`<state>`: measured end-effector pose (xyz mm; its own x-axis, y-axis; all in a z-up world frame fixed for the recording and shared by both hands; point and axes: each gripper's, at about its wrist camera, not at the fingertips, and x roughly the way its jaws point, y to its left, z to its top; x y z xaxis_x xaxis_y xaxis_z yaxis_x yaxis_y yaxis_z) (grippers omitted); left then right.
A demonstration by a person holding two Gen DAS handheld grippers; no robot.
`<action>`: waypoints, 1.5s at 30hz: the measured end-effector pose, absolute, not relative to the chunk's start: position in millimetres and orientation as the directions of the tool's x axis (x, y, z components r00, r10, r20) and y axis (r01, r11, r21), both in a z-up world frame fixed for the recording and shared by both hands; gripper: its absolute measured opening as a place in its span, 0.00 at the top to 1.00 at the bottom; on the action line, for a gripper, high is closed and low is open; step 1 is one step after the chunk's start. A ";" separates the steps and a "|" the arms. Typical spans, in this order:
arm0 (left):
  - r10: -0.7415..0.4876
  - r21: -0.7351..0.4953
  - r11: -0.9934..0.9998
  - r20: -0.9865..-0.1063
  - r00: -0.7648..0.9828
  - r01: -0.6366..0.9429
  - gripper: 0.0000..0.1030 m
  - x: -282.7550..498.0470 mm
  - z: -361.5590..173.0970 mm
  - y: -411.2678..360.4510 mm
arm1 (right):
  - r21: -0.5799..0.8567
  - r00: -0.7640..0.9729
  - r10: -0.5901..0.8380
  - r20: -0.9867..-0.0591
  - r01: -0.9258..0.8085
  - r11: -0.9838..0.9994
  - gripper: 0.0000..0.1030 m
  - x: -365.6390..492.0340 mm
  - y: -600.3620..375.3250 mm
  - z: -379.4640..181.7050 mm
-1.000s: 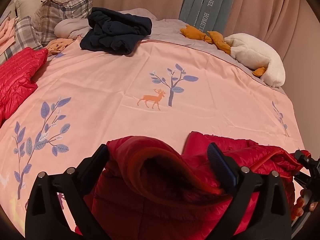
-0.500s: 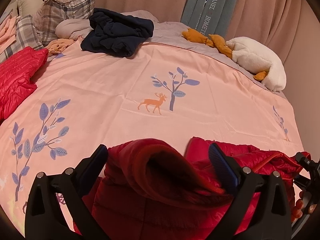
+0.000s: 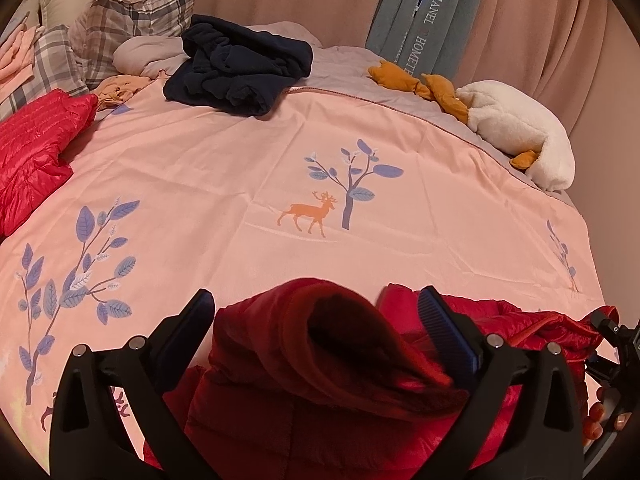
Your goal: Fold large clothes
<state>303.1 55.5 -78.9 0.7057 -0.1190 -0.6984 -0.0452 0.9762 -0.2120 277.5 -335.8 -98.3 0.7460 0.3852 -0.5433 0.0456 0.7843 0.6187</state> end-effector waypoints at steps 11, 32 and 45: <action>-0.118 -0.222 0.973 -0.698 0.706 -0.057 0.01 306.8 -80.4 57.9 | 0.613 0.759 0.363 -0.540 0.060 0.788 0.13 277.7 -338.1 -97.2; -0.109 -0.260 0.961 -0.681 0.724 -0.099 0.01 311.1 -76.6 70.1 | 0.598 0.779 0.322 -0.538 0.083 0.797 0.12 278.1 -346.1 -94.0; -0.110 -0.265 0.959 -0.682 0.723 -0.104 0.01 311.4 -76.3 75.0 | 0.595 0.786 0.307 -0.537 0.095 0.798 0.11 275.2 -348.2 -92.1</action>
<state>311.4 75.0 -76.3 0.7232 -0.1096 -0.6819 -0.1044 0.9587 -0.2647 275.2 -348.2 -92.1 0.7859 0.3069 -0.5368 0.0952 0.7977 0.5955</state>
